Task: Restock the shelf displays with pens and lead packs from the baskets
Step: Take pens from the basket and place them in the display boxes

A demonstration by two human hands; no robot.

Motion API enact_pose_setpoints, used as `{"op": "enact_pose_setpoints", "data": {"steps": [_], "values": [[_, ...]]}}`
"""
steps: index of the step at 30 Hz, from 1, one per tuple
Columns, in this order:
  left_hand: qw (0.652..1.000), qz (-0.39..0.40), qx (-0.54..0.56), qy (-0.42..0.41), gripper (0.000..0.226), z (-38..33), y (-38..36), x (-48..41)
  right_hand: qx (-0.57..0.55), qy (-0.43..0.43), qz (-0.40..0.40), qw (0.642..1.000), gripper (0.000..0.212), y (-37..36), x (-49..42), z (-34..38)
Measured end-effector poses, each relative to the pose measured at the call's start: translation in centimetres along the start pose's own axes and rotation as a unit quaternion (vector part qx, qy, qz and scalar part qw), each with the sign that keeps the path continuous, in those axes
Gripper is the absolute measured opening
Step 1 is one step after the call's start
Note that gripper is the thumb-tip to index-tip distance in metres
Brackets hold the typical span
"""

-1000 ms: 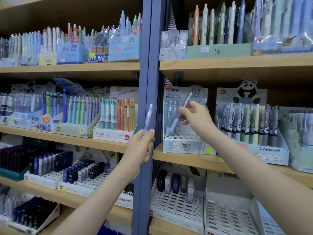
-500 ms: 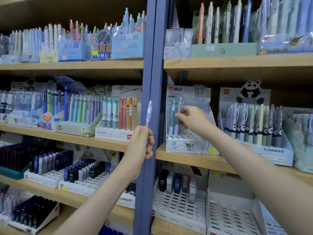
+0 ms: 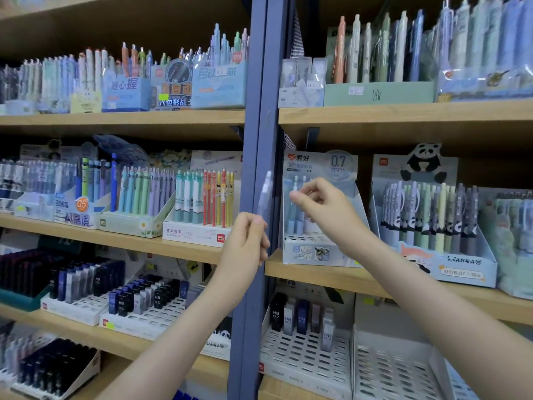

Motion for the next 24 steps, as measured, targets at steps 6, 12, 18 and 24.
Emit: {"op": "enact_pose_setpoints", "data": {"steps": [6, 12, 18, 24], "values": [[0.993, 0.035, -0.107, -0.04, 0.016, -1.5, -2.8, -0.7, -0.069, -0.012, 0.073, 0.995, 0.009, -0.6, 1.2, 0.1], [0.983, 0.062, -0.163, -0.057, 0.01, -2.4, -4.5, -1.6, -0.121, -0.037, 0.083, 0.989, 0.008, 0.3, 1.0, -1.4], [0.934, -0.038, -0.296, -0.198, 0.026, -0.7, -4.0, -0.5, -0.076, -0.043, -0.017, 0.996, 0.011, 2.7, -0.5, -2.0], [0.836, -0.103, -0.421, -0.337, 0.02, 1.2, -5.0, 1.1, 0.047, -0.026, 0.024, 0.998, 0.009, 2.0, -0.8, -1.8]]}}
Point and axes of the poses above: each hand's wrist, its own x-axis away from the middle knuckle, its own y-axis out of the back of the hand, z = x × y, the point moved 7 cm from there along -x, towards the middle knuckle, and after that the axes turned 10 degrees about y, right-handed, at the moved point
